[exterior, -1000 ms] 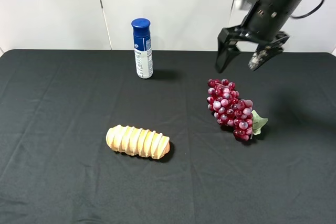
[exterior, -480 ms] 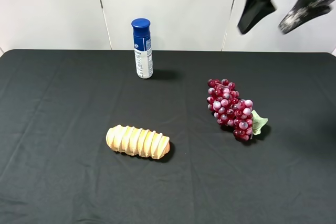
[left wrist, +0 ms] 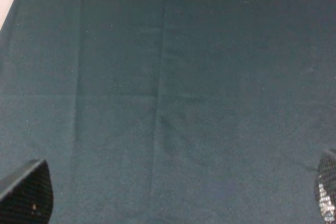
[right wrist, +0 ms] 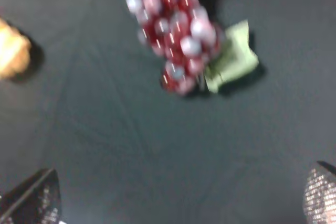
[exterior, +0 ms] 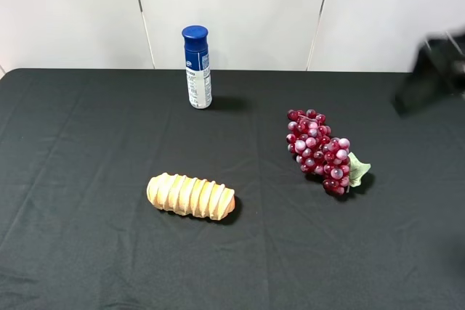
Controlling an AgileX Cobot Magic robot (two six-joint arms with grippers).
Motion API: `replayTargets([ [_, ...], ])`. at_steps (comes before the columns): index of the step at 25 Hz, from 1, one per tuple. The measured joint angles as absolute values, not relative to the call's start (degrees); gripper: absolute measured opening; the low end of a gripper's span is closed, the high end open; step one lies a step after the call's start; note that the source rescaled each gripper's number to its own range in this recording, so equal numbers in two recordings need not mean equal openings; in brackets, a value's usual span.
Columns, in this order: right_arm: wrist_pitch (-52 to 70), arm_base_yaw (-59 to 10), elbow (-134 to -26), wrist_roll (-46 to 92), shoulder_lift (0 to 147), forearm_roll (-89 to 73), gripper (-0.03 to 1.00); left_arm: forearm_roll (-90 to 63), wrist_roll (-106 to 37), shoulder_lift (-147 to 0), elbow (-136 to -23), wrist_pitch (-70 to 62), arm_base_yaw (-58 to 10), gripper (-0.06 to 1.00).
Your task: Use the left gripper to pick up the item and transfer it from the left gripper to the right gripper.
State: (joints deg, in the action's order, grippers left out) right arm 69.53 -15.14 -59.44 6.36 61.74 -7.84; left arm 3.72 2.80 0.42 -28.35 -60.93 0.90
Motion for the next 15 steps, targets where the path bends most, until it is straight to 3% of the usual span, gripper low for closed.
replayTargets([
  [15, 60.04, -15.14, -33.16, 4.38, 22.69, -4.68, 1.00, 3.72, 2.80, 0.42, -28.35, -60.93, 0.90, 1.00],
])
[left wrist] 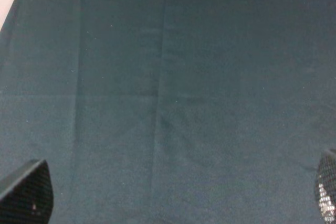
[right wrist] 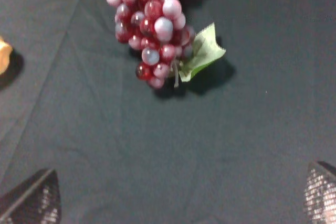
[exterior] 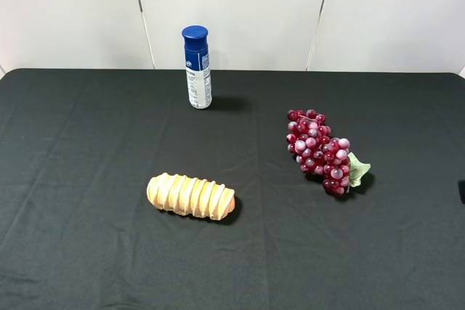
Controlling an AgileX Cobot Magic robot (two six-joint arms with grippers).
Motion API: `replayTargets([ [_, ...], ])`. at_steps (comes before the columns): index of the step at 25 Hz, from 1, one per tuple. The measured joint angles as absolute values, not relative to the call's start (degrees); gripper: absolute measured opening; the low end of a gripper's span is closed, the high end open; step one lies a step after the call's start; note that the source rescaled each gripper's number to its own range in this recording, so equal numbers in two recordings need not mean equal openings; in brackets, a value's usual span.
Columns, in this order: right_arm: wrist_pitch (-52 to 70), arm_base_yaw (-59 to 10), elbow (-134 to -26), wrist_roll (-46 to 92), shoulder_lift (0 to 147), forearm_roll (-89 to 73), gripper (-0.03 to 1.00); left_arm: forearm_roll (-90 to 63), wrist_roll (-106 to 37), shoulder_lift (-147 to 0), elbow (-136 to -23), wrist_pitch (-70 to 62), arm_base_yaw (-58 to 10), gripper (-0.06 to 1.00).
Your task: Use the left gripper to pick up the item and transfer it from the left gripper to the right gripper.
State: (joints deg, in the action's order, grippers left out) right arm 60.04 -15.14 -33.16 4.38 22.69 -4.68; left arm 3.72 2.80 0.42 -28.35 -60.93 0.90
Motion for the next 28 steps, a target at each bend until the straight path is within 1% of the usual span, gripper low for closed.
replayTargets([
  [4, 58.60, -15.14, -29.47, 3.33, 14.01, -4.62, 1.00, 3.72, 2.80, 0.42, -28.35, -60.93, 0.90, 1.00],
  [11, 58.28, -15.14, -28.46, 0.00, 2.88, -1.58, 1.00, 3.72, 2.80, 0.42, -28.35, -60.93, 0.90, 1.00],
  [24, 58.28, -15.14, -28.46, -1.83, 1.50, 0.00, 1.00, 3.72, 2.80, 0.42, -28.35, -60.93, 0.90, 1.00],
  [26, 58.28, -14.17, -28.46, -1.83, 1.50, 0.00, 1.00, 3.72, 2.80, 0.42, -28.35, -60.93, 0.90, 1.00],
  [28, 58.28, -11.42, -28.46, -1.83, 1.50, 0.00, 1.00, 3.72, 2.80, 0.42, -28.35, -60.93, 0.90, 1.00],
])
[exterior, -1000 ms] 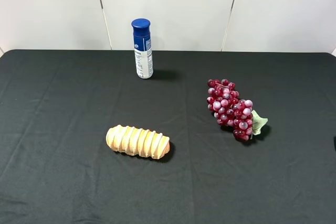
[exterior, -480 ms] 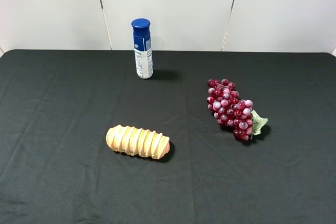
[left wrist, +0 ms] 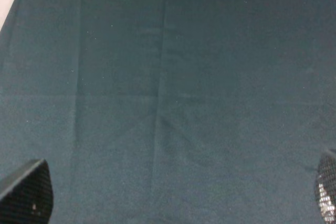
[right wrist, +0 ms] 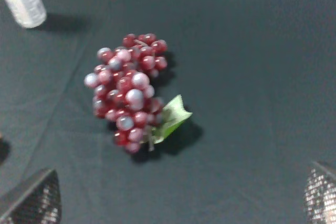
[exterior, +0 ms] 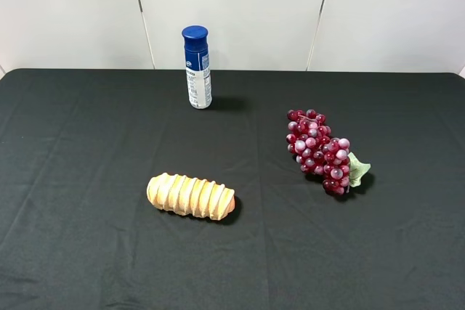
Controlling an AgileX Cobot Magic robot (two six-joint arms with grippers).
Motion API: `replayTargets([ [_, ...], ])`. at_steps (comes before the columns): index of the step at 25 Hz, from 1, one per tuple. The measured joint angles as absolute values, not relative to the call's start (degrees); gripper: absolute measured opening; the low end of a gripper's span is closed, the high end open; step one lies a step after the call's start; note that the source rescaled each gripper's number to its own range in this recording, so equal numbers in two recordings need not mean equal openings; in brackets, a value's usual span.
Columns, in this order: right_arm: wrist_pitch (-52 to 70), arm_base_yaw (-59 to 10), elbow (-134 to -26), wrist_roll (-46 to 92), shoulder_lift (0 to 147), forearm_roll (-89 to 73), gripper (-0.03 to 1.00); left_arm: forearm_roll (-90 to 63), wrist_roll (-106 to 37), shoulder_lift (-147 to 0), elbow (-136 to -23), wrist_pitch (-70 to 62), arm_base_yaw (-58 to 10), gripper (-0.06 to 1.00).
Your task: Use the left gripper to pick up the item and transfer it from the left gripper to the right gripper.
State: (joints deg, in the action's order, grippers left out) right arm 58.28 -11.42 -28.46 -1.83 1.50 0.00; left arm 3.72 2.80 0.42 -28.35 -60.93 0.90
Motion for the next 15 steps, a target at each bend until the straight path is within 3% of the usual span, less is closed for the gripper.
replayTargets([
  [7, 58.22, 2.03, -28.46, -1.97, -0.32, 0.00, 1.00, 3.72, 2.80, 0.42, -28.35, -60.93, 0.90, 1.00],
  [15, 58.22, 4.18, -28.46, -1.97, -0.32, -0.33, 1.00, 3.72, 2.80, 0.42, -28.35, -60.93, 0.90, 1.00],
])
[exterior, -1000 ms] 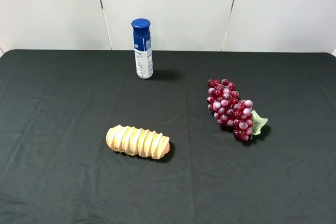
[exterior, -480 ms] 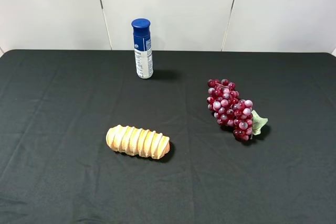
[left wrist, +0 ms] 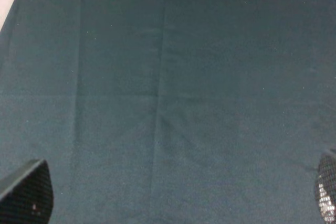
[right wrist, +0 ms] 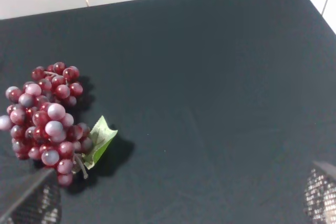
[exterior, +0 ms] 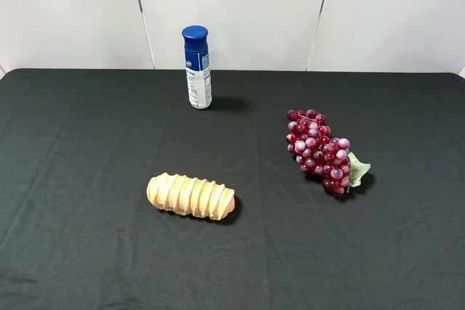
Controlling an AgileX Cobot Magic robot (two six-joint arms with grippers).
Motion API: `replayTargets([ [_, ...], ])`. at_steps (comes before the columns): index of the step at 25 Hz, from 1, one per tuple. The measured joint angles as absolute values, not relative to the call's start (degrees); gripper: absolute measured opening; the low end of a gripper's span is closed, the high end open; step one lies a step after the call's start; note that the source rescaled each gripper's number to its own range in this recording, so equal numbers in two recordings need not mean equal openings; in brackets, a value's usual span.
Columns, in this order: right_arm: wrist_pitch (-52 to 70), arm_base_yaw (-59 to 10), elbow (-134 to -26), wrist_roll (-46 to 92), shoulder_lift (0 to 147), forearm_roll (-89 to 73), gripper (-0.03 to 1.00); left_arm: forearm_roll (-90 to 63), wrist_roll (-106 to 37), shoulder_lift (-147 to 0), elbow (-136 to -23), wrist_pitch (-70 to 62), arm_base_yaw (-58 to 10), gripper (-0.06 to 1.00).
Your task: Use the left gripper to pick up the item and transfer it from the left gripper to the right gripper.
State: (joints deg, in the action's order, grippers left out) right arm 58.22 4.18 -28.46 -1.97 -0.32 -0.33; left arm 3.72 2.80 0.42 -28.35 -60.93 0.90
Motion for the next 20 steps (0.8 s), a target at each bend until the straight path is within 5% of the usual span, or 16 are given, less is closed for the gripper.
replayTargets([
  [20, 58.29, 4.18, -28.46, -1.97, -0.32, -0.33, 1.00, 3.72, 2.80, 0.42, -28.35, -60.93, 0.90, 1.00],
])
